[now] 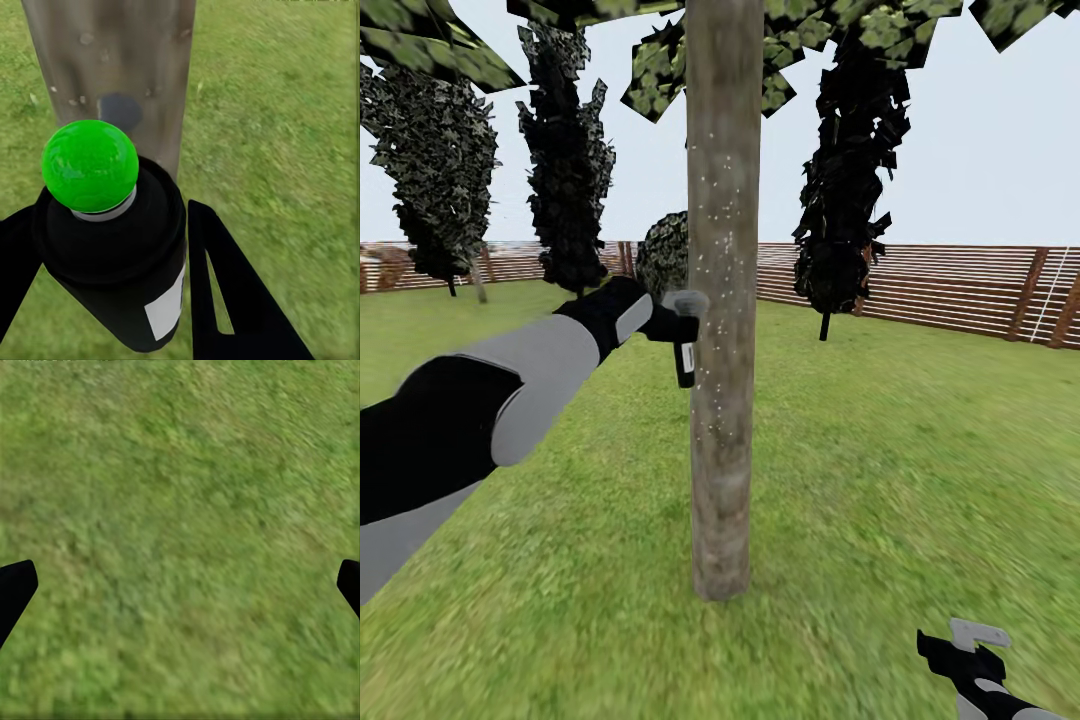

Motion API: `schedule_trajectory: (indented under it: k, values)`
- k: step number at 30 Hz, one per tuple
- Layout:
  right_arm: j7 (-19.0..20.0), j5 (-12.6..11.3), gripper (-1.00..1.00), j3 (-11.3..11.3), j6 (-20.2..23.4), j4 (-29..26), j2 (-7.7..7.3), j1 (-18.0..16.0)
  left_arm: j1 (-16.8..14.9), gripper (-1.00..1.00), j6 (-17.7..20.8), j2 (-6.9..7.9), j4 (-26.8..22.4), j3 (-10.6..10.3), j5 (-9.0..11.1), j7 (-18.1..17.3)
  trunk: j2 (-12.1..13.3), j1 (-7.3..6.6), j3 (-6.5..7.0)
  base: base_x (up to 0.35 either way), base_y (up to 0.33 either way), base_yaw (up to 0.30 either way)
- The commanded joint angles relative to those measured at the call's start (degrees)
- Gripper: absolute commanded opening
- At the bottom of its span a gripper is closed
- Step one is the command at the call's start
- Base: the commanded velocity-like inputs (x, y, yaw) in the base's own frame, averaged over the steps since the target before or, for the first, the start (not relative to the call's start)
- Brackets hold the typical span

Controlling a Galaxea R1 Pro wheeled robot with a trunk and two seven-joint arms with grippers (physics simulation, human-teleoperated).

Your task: In the garden, pick up the pesticide atomizer on the floor and spray pesticide onto both trees until each tree trunk is fully covered.

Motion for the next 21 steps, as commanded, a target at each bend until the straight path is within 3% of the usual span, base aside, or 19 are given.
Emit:
schedule_trajectory:
  k: [1,8,12,16,21]
  values:
    - [0.0,0.0,1.00,0.0,0.0,0.0,0.00,0.0,0.7,-1.00,-0.5,0.00,0.0,0.0,0.0,0.0,0.0,0.00,0.01,0.000,0.000,0.000]
    - [0.0,0.0,1.00,0.0,0.0,0.0,0.00,0.0,2.2,-1.00,-1.1,0.00,0.0,-0.1,0.1,-1.8,0.0,0.00,0.01,0.000,0.000,0.000]
    - [0.0,0.0,1.00,0.0,0.0,0.0,0.00,0.0,2.6,-1.00,-1.2,0.00,-1.4,-0.2,0.1,-11.6,0.0,0.00,0.01,0.000,0.000,0.000]
    - [0.0,0.0,1.00,0.0,0.0,0.0,0.00,0.0,2.6,-1.00,-1.2,0.00,-1.5,-0.1,0.1,-18.5,0.0,0.00,0.01,0.000,0.000,0.000]
    - [0.0,0.0,1.00,0.0,0.1,0.0,0.00,0.0,2.7,-1.00,-1.2,0.00,-1.2,-0.1,-0.1,-21.2,0.0,0.00,0.01,0.000,0.000,0.000]
